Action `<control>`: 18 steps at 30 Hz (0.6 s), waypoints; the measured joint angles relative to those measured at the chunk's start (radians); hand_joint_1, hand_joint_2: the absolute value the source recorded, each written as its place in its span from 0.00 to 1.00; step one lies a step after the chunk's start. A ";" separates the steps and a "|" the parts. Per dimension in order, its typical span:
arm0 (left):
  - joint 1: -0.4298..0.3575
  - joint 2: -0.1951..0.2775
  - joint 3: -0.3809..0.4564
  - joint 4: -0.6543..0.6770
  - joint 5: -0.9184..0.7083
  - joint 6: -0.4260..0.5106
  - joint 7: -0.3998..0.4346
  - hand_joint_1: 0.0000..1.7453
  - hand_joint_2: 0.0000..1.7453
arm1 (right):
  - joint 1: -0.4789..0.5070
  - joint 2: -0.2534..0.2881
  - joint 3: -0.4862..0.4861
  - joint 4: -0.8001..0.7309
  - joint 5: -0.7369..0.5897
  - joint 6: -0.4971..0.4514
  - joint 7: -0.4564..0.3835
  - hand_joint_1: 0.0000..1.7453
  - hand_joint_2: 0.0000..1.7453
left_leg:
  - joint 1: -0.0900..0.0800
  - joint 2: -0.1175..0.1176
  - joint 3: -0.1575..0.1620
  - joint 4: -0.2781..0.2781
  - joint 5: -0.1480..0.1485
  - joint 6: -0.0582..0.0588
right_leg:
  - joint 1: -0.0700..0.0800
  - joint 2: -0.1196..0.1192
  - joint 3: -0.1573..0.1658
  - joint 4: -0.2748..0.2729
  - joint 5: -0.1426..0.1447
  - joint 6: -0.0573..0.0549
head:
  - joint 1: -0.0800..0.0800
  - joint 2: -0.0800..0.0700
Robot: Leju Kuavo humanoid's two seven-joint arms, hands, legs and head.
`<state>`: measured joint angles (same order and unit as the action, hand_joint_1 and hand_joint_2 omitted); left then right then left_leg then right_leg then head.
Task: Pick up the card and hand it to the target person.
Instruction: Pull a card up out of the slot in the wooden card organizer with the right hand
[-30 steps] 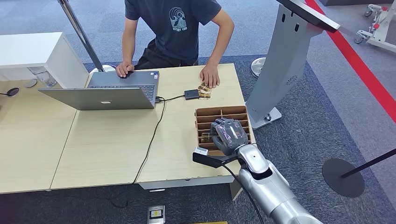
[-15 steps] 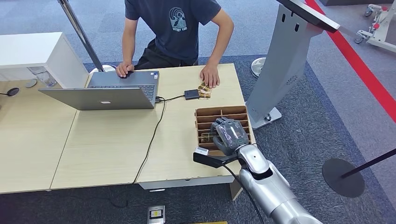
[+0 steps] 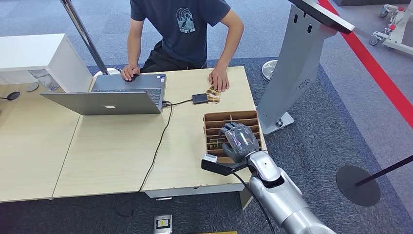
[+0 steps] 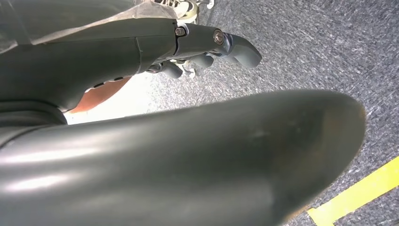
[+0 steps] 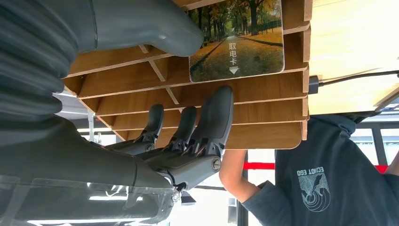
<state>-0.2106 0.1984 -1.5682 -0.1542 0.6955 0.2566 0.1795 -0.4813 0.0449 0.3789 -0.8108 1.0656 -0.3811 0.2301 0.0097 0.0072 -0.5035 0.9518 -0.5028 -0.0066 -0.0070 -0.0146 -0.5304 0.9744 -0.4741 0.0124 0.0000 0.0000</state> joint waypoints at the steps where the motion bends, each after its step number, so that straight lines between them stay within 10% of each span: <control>1: 0.000 0.000 0.000 0.000 0.000 0.000 0.000 0.00 0.00 | 0.000 0.000 0.000 0.000 0.000 0.000 0.000 0.54 1.00 | 0.000 0.000 0.000 0.000 0.000 0.000 | 0.000 0.000 0.000 0.000 0.000 0.000 | 0.000 0.000; 18: -0.003 0.001 -0.002 -0.001 -0.004 -0.005 -0.001 0.00 0.00 | 0.000 -0.002 0.004 0.001 0.003 0.005 -0.002 0.71 1.00 | 0.000 0.000 -0.001 0.000 0.001 0.000 | 0.000 0.000 0.000 0.000 0.000 0.000 | 0.000 0.000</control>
<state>-0.2132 0.1992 -1.5706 -0.1549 0.6913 0.2516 0.1790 -0.4815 0.0429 0.3830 -0.8097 1.0686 -0.3765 0.2276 0.0096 0.0070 -0.5041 0.9519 -0.5022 -0.0065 -0.0070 -0.0146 -0.5308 0.9744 -0.4736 0.0124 0.0000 0.0000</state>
